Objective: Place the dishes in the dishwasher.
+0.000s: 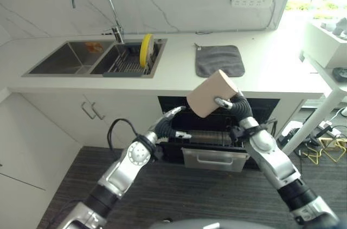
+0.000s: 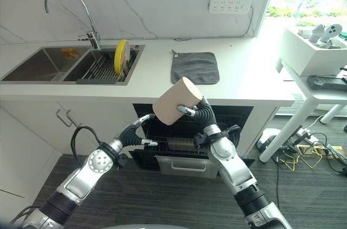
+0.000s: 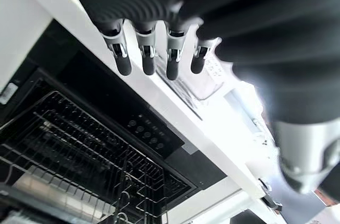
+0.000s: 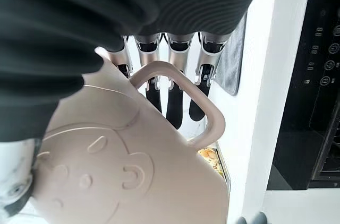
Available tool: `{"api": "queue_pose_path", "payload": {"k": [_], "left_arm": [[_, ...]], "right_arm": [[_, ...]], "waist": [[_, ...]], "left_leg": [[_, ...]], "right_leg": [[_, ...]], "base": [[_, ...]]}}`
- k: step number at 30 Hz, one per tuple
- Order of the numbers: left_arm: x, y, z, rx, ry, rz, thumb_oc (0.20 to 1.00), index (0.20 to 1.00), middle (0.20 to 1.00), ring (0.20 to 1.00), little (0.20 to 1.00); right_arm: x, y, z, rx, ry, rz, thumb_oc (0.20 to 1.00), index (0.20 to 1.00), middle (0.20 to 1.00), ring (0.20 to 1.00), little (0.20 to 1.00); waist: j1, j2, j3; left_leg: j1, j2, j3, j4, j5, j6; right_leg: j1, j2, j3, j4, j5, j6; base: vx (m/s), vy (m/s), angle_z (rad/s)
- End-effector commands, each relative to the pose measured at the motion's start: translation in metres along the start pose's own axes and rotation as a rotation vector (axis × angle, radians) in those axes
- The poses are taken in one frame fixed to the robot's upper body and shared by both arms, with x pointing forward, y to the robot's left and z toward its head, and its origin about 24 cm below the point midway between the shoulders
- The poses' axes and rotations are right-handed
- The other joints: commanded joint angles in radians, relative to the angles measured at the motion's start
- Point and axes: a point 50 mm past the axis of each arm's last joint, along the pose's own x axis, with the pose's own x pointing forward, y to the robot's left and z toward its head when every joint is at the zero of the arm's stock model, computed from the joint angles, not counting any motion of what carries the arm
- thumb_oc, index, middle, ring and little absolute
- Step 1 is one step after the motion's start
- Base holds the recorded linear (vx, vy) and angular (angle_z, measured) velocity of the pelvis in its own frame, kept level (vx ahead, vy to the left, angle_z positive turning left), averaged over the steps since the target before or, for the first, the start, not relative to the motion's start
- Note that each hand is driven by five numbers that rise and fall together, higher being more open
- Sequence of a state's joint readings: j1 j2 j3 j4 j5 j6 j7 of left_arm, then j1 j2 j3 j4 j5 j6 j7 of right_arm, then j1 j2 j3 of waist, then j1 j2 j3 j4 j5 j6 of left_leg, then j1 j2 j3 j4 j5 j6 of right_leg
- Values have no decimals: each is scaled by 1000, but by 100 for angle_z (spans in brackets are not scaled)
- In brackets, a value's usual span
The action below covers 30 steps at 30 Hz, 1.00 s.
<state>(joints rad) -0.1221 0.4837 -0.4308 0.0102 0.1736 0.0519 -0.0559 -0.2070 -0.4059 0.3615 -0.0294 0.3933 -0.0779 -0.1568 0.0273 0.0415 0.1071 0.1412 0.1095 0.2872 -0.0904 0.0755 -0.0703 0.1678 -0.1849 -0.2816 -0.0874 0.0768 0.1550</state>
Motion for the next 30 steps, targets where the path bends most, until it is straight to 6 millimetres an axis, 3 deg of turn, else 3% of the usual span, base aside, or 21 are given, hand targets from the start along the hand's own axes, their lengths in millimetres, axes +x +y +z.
{"api": "queue_pose_path", "payload": {"k": [1, 6, 11, 16, 19, 21, 27, 30], "left_arm": [[7, 25, 6, -41, -40, 158, 1000, 1000, 1000, 1000, 1000], [-7, 37, -15, -94, 23, 311, 1000, 1000, 1000, 1000, 1000], [-19, 41, -24, -96, 25, 327, 1000, 1000, 1000, 1000, 1000], [-24, 39, -19, -14, -24, 266, 1000, 1000, 1000, 1000, 1000], [-22, 35, -13, 136, -75, 167, 1000, 1000, 1000, 1000, 1000], [-20, 36, -4, 343, -130, 50, 1000, 1000, 1000, 1000, 1000], [-15, 37, 12, 467, -211, -35, 1000, 1000, 1000, 1000, 1000], [-4, 36, 27, 579, -245, -80, 1000, 1000, 1000, 1000, 1000]], "right_arm": [[9, -8, 48, 28, -273, -63, 200, 200, 200, 200, 200], [0, -27, 45, 85, -276, -167, 200, 200, 200, 200, 200], [-12, -40, 38, 150, -282, -238, 200, 200, 200, 200, 200], [-22, -45, 26, 207, -242, -241, 200, 200, 200, 200, 200], [-27, -45, 17, 206, -210, -217, 200, 200, 200, 200, 200], [-31, -44, 8, 213, -163, -174, 200, 200, 200, 200, 200], [-32, -42, 5, 207, -132, -111, 200, 200, 200, 200, 200], [-23, -43, 15, 200, -152, -75, 200, 200, 200, 200, 200]], "waist": [[-3, -21, 35], [-7, -23, 35], [-20, -25, 42], [-37, -24, 45], [-52, -20, 49], [-73, -10, 54], [-90, 3, 68], [-97, 18, 100]], "left_leg": [[71, -24, 26, 37, -89, 32], [76, -20, 33, 29, -86, 30], [84, -14, 44, 26, -86, 27], [87, -11, 55, 19, -82, 28], [85, -11, 62, 18, -80, 27], [82, -8, 77, 15, -73, 23], [63, -8, 68, 19, -67, 22], [-3, -9, 45, 48, -61, 20]], "right_leg": [[21, -6, -34, 31, -22, -20], [22, -5, -33, 25, -18, -19], [25, -4, -33, 23, -18, -16], [20, -1, -25, 20, -13, -14], [13, -3, -21, 23, -12, -10], [1, -7, -23, 17, -3, -1], [-25, -11, -6, 30, -6, 2], [-93, -20, 13, 64, -10, -2]], "base": [[0, 0, 0], [0, 0, 0], [8, 0, -1], [42, -3, -12], [89, 2, -5], [206, 6, -16], [129, 18, -9], [-31, 61, -9]]}}
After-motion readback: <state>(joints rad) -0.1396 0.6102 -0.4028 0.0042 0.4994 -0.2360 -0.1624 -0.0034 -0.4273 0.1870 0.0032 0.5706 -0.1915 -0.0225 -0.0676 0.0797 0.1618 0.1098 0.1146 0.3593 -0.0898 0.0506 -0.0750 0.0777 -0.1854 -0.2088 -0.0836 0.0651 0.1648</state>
